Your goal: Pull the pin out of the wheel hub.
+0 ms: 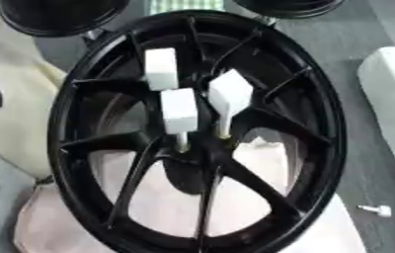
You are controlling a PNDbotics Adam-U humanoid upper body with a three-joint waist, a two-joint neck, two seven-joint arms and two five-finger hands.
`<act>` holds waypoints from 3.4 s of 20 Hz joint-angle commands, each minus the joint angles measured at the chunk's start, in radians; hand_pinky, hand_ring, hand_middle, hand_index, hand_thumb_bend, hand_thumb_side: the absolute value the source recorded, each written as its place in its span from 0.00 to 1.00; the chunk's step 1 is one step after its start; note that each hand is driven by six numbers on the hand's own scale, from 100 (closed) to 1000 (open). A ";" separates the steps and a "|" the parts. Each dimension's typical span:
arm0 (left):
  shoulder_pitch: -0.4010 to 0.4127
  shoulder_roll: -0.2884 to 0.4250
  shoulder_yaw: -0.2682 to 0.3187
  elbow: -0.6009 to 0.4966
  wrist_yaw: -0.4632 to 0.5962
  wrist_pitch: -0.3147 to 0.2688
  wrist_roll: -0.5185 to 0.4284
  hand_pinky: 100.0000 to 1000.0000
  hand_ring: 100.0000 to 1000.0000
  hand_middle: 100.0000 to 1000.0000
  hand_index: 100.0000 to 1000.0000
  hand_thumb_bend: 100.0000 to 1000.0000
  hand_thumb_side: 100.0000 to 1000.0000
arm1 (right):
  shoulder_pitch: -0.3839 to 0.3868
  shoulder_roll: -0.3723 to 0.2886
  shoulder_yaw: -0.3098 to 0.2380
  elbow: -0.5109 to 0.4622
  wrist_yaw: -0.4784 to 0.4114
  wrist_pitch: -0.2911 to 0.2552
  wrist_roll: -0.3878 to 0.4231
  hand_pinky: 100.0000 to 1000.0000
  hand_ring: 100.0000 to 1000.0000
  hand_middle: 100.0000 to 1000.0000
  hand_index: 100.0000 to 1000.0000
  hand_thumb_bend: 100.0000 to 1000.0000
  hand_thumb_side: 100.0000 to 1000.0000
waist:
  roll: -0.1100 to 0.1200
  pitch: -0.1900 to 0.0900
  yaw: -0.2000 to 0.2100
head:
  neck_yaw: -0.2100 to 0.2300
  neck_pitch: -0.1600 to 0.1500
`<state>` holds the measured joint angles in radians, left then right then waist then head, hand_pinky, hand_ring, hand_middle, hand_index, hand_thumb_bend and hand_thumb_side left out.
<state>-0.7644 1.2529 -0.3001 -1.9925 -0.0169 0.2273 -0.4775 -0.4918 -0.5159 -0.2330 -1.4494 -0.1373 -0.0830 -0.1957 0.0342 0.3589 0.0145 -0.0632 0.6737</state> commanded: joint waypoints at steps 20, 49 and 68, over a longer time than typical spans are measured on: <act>-0.048 -0.041 -0.144 -0.007 -0.042 0.073 0.037 0.76 0.73 0.78 0.85 0.86 0.34 | -0.002 -0.006 0.024 -0.011 0.017 0.007 0.030 0.84 0.71 0.63 0.70 0.46 0.46 | -0.001 -0.014 -0.006 | 0.019 -0.012; -0.391 -0.370 -0.308 0.087 -0.223 0.207 -0.032 0.74 0.70 0.73 0.81 0.85 0.34 | 0.026 0.024 0.037 -0.002 0.023 0.011 0.043 0.85 0.71 0.63 0.70 0.46 0.47 | -0.006 -0.023 0.006 | 0.032 -0.010; -0.381 -0.480 -0.311 0.313 -0.379 0.091 0.069 0.70 0.66 0.67 0.75 0.75 0.30 | 0.040 0.054 0.049 -0.005 0.025 0.015 0.051 0.85 0.71 0.63 0.70 0.39 0.50 | -0.013 -0.010 -0.006 | 0.050 -0.025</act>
<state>-1.1272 0.7640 -0.6195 -1.6861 -0.3849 0.3280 -0.4132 -0.4466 -0.4436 -0.1827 -1.4397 -0.1160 -0.0673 -0.1466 0.0229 0.3646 0.0106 -0.0166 0.6575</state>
